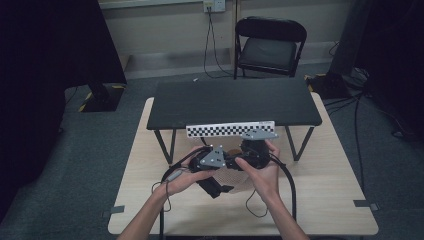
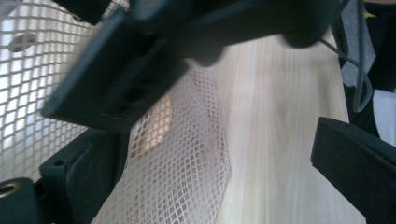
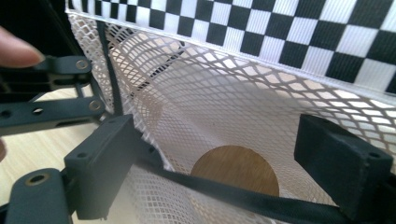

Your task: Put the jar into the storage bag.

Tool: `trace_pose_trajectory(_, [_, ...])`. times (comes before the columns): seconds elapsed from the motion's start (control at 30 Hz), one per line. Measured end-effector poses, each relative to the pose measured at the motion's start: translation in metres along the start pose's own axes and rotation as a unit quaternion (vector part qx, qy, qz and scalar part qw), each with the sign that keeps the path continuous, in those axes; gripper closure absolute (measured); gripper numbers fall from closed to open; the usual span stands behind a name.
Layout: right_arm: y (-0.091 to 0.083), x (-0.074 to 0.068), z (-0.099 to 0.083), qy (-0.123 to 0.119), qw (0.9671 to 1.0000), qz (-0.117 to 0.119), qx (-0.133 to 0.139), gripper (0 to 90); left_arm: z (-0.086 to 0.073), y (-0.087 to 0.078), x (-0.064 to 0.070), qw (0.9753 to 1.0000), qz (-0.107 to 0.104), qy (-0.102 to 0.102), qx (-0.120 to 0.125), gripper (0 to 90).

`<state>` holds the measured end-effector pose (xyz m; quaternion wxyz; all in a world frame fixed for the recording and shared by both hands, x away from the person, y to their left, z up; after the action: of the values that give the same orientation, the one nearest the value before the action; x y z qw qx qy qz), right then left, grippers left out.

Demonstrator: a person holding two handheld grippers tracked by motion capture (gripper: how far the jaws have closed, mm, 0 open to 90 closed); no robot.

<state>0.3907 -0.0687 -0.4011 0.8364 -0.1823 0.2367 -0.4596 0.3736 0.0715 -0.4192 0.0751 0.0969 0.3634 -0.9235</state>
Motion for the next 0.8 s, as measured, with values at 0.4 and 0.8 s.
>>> trace_pose_trajectory(0.4, [-0.016,0.005,0.002,-0.002,0.9998,-0.004,0.019,10.9,0.003,-0.008,-0.009,0.9970,0.062,-0.036,0.028,3.5])
trace_pose_trajectory(0.8, [-0.032,0.027,-0.002,0.008,0.9985,-0.043,0.031,4.3,0.005,-0.009,-0.006,0.9933,0.095,-0.062,0.023,2.4])
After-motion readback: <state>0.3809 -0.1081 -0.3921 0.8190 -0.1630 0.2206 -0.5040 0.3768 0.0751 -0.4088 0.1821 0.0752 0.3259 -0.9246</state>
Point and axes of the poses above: each handheld gripper's, and its own axes: y roughly forward along the jaws, z roughly out of its top, x roughly to its right, the point moved 3 cm from there along y, roughly forward along the jaws, and after that the axes turned 10 degrees about y, right-handed, at the moved point
